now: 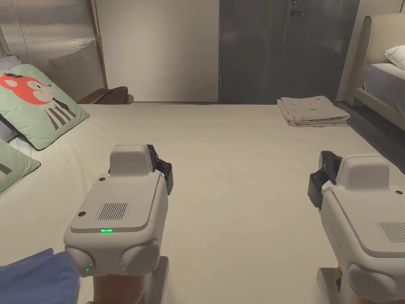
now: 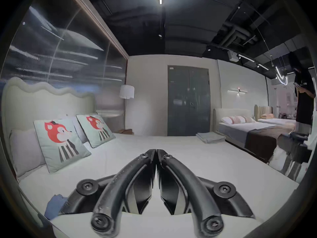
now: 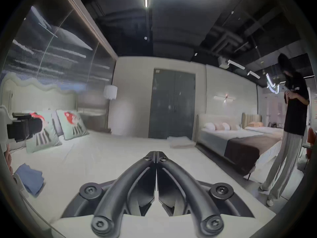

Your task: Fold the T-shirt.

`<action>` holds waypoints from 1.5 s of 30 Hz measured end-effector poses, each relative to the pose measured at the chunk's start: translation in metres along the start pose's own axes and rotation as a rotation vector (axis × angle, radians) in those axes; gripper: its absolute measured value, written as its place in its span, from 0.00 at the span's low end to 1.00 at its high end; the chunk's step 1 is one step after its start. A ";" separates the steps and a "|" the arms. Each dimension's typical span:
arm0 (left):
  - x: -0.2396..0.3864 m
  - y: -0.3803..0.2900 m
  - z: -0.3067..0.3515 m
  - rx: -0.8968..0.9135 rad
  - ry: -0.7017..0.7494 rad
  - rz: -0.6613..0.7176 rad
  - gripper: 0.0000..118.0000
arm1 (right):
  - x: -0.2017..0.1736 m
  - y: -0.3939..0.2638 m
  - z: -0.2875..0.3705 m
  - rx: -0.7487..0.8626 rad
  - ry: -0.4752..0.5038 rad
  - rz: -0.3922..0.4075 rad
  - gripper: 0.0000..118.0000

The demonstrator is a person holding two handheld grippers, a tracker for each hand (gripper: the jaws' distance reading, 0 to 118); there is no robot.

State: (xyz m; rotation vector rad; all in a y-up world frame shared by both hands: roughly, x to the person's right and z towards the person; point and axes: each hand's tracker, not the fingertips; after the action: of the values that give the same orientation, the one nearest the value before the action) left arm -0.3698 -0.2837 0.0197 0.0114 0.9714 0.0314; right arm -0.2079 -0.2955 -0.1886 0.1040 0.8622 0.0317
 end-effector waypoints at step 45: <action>-0.007 -0.002 0.002 0.067 0.047 -0.075 0.93 | -0.008 0.009 -0.002 0.010 0.012 0.006 0.73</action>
State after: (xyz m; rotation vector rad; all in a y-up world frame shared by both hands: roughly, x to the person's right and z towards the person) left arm -0.3725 -0.2862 0.0268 0.0364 1.0190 -0.0705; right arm -0.2142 -0.2866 -0.1832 0.1154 0.8741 0.0336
